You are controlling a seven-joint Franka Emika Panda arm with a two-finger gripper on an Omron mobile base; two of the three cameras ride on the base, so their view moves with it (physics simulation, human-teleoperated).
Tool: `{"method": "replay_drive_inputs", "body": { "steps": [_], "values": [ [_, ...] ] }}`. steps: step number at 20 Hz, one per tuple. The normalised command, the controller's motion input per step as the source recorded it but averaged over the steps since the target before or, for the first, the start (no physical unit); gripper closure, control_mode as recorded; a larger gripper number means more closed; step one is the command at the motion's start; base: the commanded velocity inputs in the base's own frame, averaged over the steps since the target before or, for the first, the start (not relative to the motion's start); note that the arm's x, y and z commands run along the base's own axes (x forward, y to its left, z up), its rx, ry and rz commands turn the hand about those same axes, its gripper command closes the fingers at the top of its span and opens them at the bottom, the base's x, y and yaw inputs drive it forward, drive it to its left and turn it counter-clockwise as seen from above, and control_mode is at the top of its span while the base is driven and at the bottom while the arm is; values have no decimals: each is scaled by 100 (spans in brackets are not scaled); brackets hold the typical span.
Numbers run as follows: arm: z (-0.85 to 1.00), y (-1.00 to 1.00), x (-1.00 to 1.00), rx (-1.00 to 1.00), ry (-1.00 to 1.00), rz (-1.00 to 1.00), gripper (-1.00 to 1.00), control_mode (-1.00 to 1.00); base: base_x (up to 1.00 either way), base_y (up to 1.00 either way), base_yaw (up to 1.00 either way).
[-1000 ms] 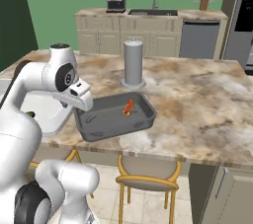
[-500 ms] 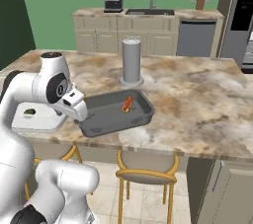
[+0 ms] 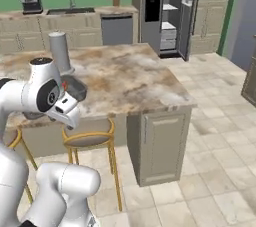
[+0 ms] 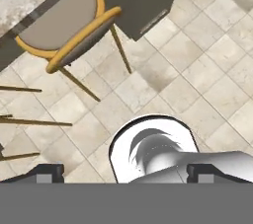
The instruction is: Place the cold items (avocado and bell pepper) from the fridge in one tupperware on the dining counter. Place the warm items (kebab skewer and hot dog) in the stove area in another tupperware.
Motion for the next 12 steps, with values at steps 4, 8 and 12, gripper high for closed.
{"method": "replay_drive_inputs", "body": {
  "steps": [4,8,12],
  "values": [
    [0,0,0,0,0,0,-100,100,0,-88,-75],
    [0,0,0,0,0,0,-100,100,0,-69,-80],
    [0,0,0,0,0,0,-100,100,10,-72,-75]
  ]
}}
